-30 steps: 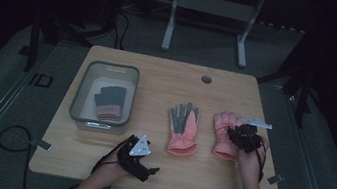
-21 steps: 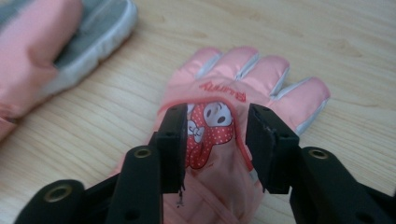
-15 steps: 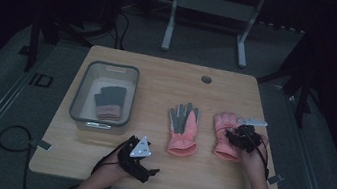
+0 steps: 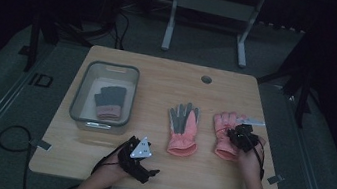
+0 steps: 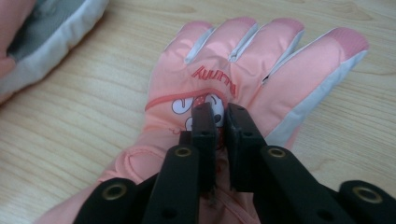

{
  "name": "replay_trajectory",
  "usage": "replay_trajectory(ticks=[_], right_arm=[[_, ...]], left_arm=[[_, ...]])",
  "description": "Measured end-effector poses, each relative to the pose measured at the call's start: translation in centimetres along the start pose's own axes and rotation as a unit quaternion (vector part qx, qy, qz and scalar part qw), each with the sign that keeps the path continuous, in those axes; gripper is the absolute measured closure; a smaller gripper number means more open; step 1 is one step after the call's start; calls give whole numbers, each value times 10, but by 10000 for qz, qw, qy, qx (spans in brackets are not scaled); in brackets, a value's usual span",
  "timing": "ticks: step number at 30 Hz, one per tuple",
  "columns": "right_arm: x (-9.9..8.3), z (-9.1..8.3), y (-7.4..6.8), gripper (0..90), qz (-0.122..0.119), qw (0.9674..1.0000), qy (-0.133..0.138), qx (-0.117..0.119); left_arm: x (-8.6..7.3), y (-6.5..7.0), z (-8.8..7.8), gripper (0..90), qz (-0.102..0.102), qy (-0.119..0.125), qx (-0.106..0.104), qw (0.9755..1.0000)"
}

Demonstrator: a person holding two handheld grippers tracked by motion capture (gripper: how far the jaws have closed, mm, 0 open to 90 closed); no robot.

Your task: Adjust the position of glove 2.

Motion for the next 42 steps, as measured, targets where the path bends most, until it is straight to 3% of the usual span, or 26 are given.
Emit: replay_trajectory(ticks=[5,10,17,23,28,33,39,42], right_arm=[[13,-15,-7,854,170,9994,205,-238],[32,-42,-14,855,299,9980,515,-225],[63,-84,-40,856,58,9954,943,-169],[83,-106,-72,856,-127,9931,1164,-13],[93,-107,-102,856,-200,9923,1210,147],[95,-93,-128,856,-264,9933,1086,301],[91,-72,-149,856,-225,9950,862,443],[87,-62,-154,855,-237,9962,747,378]], left_arm=[[0,-1,-1,39,-9,17,1,10000],[0,-1,-1,39,8,8,-2,10000],[0,-1,-2,39,17,10,-1,10000],[0,-2,-2,39,0,34,5,10000],[0,-2,-3,39,0,54,13,10000],[0,-2,-3,39,6,57,14,10000],[0,-2,-3,39,11,54,8,10000],[0,-3,-4,39,9,48,13,10000]])
Point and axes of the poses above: each handheld gripper's, and its own axes: z roughly forward along the jaws, x roughly out of its top, y roughly to its right, the point moved 1 cm from there along z, roughly forward along the jaws, and after that the axes turned 4 degrees about -y, right-handed, at the moved point
